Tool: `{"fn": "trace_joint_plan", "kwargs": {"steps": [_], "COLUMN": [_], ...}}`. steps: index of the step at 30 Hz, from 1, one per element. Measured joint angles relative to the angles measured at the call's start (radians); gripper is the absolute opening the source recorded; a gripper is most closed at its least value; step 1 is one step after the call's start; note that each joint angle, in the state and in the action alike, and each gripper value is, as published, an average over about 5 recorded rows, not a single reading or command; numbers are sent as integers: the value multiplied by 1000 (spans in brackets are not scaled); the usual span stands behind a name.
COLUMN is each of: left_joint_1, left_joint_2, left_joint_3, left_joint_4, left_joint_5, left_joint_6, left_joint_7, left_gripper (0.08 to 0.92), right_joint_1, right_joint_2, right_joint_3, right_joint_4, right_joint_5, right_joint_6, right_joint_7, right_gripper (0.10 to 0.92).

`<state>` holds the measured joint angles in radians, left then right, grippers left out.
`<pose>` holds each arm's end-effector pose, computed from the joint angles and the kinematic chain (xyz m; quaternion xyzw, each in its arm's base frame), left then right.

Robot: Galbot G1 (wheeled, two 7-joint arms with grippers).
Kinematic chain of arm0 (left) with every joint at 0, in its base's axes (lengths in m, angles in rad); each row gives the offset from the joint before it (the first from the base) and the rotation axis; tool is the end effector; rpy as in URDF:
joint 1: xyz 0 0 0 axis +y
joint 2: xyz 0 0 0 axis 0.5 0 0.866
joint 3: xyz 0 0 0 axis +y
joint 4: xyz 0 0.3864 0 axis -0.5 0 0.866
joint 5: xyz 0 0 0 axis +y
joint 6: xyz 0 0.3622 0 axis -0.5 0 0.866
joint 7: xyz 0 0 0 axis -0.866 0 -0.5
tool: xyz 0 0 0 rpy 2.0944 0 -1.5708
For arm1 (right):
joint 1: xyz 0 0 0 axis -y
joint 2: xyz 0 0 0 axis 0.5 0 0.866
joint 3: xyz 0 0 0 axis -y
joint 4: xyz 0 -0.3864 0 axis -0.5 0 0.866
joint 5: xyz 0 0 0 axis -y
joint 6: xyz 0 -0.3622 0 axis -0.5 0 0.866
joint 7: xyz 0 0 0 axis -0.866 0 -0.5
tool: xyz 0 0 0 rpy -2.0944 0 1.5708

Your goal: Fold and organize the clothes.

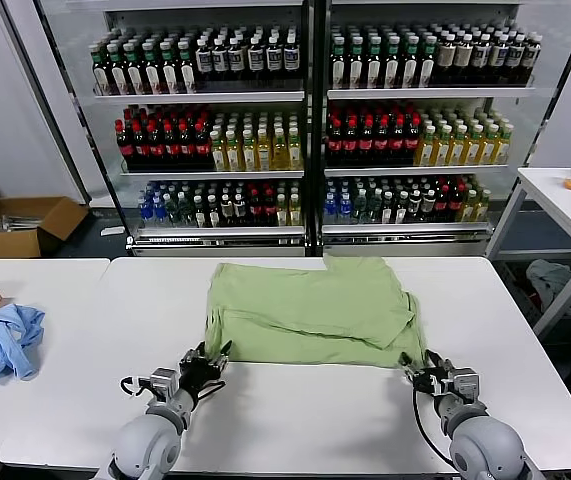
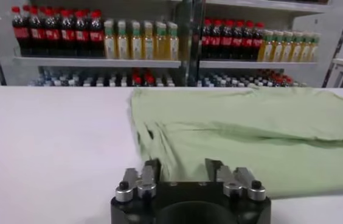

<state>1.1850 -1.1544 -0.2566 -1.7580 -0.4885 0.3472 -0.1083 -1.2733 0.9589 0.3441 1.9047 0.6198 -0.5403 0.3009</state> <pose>0.2947 0.0432 -0.3737 -0.1115 -0.9704 0.0195 0.2134 0.2711 -0.1038 -0.3232 0.0255 -0.9569 0.0510 0.2848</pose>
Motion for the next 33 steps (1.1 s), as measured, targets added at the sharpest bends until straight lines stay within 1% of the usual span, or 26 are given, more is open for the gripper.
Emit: {"fn": "trace_joint_plan", "kwargs": {"steps": [8,12,14,21,33], "left_joint_1": [10,25,37,119,357], "left_joint_2": [10,19,23,34,25], "left_joint_3": [-8,-17,-23,-55,-146], "left_joint_4": [-2,-16,-28,-101,-314], "left_joint_5": [-37,-57,-64,-79,-67], "left_joint_6": [13,17,19,32,43], "left_joint_7": [18,22,22,18,6], "left_gripper": [171,131,129,128,120], "right_joint_1": [-16,-32,-44,-117,-340], "right_joint_2": [-10,-19,-24,-52,-106], "right_joint_3": [-1,4,8,39,142], "right_joint_4": [10,25,36,102,272], "right_joint_5": [19,21,23,26,-5], "right_joint_6": [-9,-11,-12,-24,-38], "right_joint_7": [-1,-2,-3,-1,-6], "right_gripper": [246,149,130,128,128]}}
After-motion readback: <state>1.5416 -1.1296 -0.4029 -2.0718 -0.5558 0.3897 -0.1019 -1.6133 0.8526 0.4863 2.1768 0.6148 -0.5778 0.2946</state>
